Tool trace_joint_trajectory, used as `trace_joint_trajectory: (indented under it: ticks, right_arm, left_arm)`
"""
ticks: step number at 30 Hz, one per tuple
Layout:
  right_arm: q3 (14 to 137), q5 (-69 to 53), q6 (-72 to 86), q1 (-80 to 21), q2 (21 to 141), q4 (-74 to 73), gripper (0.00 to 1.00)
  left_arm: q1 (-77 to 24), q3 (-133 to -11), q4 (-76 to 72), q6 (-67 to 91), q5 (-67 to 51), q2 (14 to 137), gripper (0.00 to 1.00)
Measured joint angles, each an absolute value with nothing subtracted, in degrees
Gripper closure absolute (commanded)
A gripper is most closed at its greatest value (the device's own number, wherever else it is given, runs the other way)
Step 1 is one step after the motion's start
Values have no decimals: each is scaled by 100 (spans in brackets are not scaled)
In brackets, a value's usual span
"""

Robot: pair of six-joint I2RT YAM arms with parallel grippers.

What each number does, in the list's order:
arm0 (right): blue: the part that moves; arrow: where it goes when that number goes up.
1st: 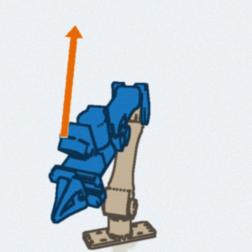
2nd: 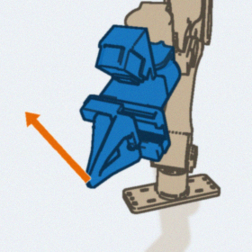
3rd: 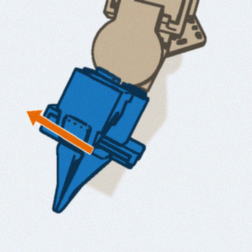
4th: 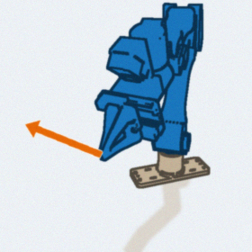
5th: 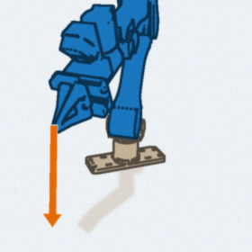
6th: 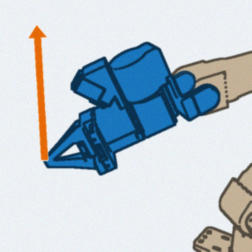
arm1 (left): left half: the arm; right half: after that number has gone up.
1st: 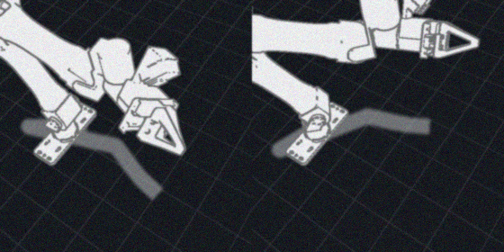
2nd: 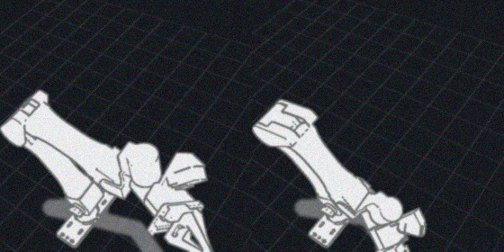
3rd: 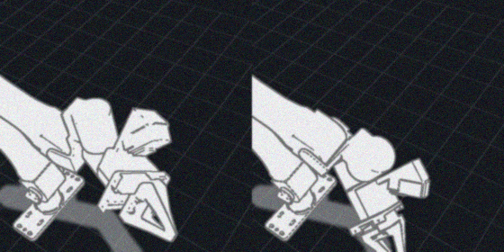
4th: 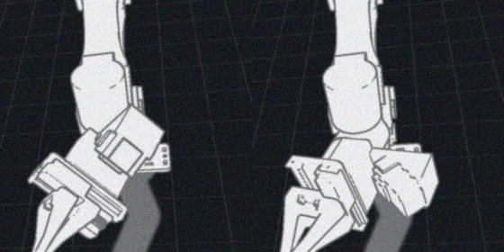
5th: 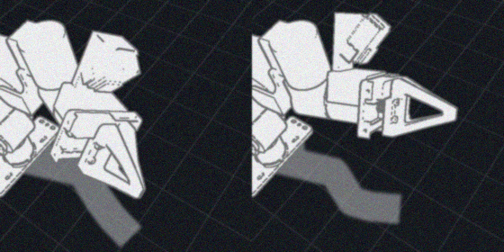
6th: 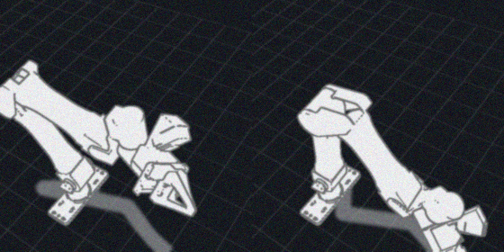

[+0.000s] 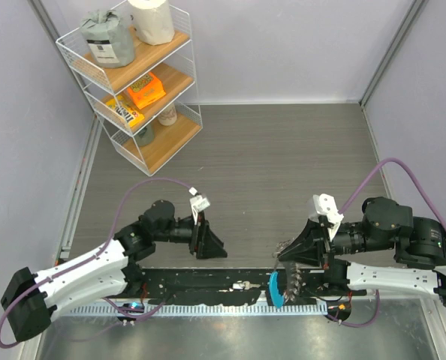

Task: Put the keys on the keyring

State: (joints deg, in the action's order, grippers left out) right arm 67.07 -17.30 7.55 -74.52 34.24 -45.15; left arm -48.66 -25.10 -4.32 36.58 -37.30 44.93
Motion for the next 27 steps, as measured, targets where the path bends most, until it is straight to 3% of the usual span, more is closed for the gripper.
trace_joint_trajectory:
  ticks: [16,22,27]
  right_arm:
    - [6180,-1297,1061,-7452,3332,-4783,94]
    - [5935,-1050,1345,-7452,3079,-4737,94]
    - [5806,-701,1573,-7452,2644,-4713,94]
  left_arm:
    - [-6235,-1284,-1715,6493,-3586,5861,38]
    - [-6554,-1417,-1879,7356,-3406,6659,38]
    - [-6726,-2027,-1400,7618,-3229,6980,44]
